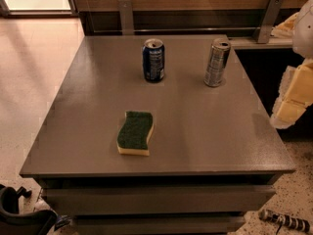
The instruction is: Pick redbull can
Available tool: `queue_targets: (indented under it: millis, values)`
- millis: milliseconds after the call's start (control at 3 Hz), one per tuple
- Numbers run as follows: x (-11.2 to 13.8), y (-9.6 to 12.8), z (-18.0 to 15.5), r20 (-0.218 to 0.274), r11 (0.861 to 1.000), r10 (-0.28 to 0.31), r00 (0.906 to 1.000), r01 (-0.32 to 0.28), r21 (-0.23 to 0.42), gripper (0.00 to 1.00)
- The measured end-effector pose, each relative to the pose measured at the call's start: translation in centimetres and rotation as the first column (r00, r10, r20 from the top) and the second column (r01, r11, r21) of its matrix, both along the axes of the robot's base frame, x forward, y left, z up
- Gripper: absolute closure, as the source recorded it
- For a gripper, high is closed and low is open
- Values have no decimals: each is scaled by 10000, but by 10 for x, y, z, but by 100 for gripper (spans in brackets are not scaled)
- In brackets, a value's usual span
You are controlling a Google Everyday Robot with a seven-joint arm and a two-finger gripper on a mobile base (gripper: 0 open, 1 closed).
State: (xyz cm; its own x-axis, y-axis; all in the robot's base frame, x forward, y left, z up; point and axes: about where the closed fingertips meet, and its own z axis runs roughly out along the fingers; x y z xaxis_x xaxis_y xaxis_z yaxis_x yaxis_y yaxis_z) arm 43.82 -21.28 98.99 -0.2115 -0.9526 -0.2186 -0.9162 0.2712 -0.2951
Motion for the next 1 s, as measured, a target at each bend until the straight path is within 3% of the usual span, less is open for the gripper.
queue_targets:
  millis: [333,667,1000]
  values:
    - [2,0,-1,35,10000,-17,10000,17,65,0]
    - [28,-3,-9,532,9934,-326,9981,264,1119,0]
    - [54,-8,-27,836,9728,-625,9945,420,2280,0]
